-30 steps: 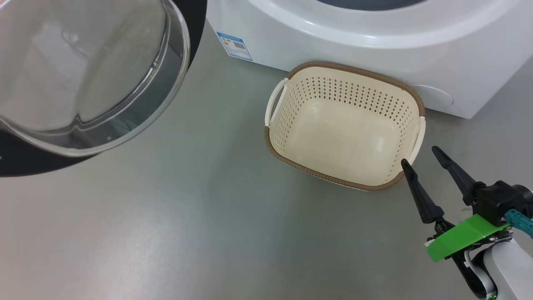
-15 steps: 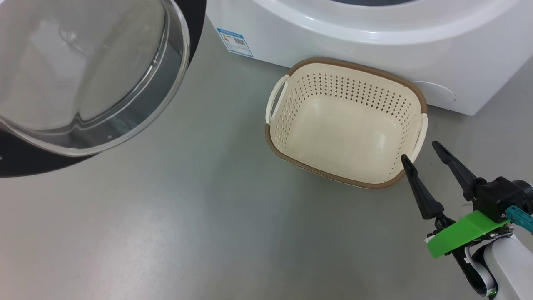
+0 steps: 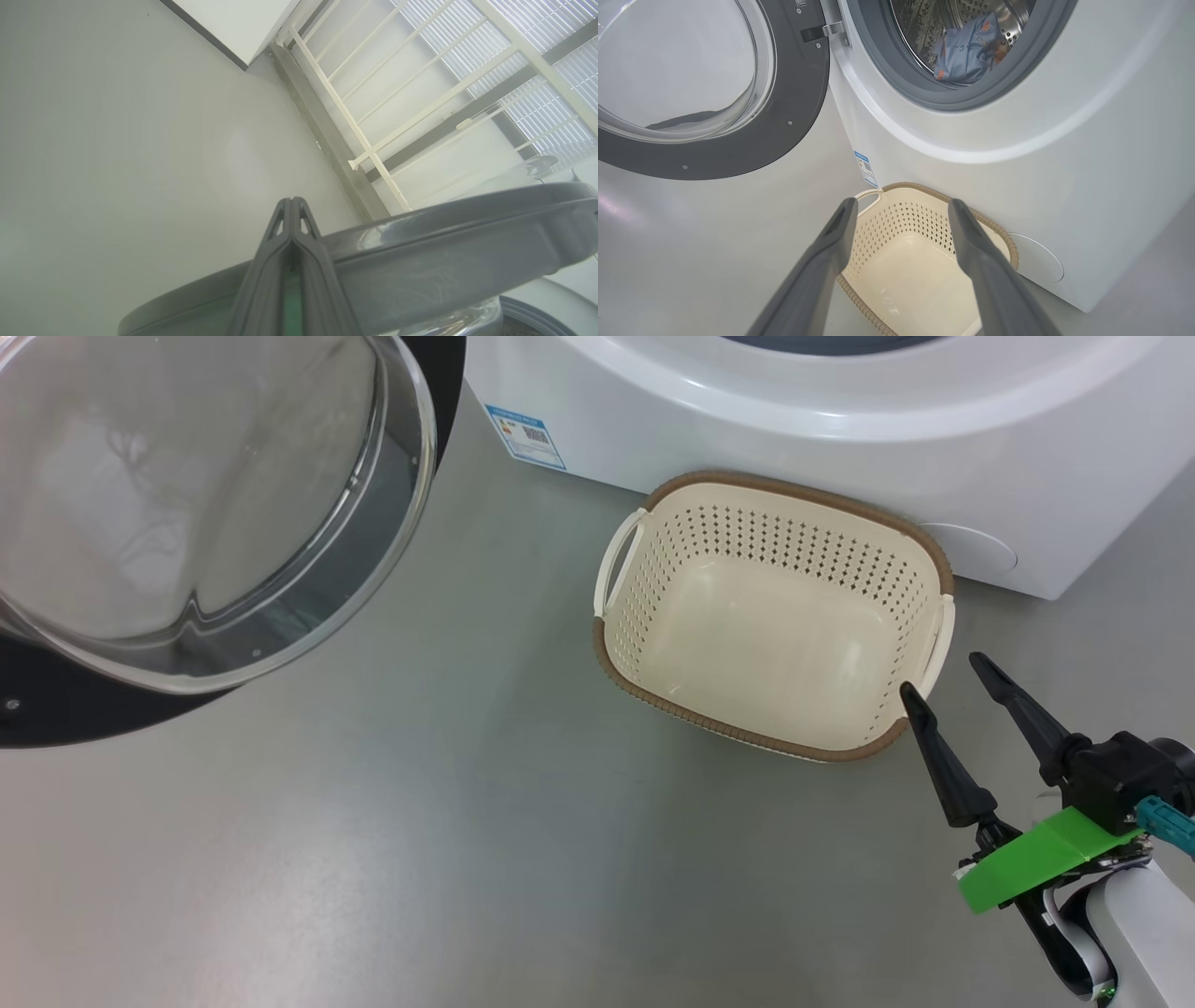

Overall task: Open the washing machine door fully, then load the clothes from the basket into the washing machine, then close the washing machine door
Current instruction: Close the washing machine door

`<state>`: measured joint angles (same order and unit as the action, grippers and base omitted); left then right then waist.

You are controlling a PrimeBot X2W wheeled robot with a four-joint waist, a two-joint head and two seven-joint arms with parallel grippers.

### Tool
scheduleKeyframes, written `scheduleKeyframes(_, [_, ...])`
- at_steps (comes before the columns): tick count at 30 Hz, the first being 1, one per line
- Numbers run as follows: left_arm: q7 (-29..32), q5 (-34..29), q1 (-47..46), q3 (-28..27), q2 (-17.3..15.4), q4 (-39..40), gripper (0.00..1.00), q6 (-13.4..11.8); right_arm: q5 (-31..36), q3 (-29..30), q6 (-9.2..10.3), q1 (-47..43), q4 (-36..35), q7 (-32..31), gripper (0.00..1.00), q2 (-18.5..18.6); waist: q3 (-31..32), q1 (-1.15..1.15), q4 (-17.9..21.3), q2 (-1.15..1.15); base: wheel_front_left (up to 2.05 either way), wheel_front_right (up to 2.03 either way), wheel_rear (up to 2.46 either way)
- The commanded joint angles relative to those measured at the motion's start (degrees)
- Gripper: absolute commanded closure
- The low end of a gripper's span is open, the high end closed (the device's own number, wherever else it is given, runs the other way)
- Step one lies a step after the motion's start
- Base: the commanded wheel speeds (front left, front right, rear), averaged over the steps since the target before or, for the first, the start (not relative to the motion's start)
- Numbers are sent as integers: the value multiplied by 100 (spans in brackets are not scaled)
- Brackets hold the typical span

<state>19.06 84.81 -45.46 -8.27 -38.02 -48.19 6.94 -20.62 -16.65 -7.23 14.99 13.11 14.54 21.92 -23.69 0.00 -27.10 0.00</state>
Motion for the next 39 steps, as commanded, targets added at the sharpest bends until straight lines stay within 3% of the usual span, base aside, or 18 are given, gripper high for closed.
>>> scheduleKeyframes(1, [248,94,101,81,-120,255,100,55,55,-118,-25,8,-128,46,0,23,28,0,2,0,0,0,0])
scheduleKeyframes(25, [1334,265,696,531,-382,1158,100,55,22,-57,-25,-131,-88,46,0,-137,431,0,-12,0,0,0,0])
scheduleKeyframes(39, [1634,397,1035,621,-552,1761,100,55,16,28,-25,-273,-72,46,0,-241,737,0,-26,0,0,0,0])
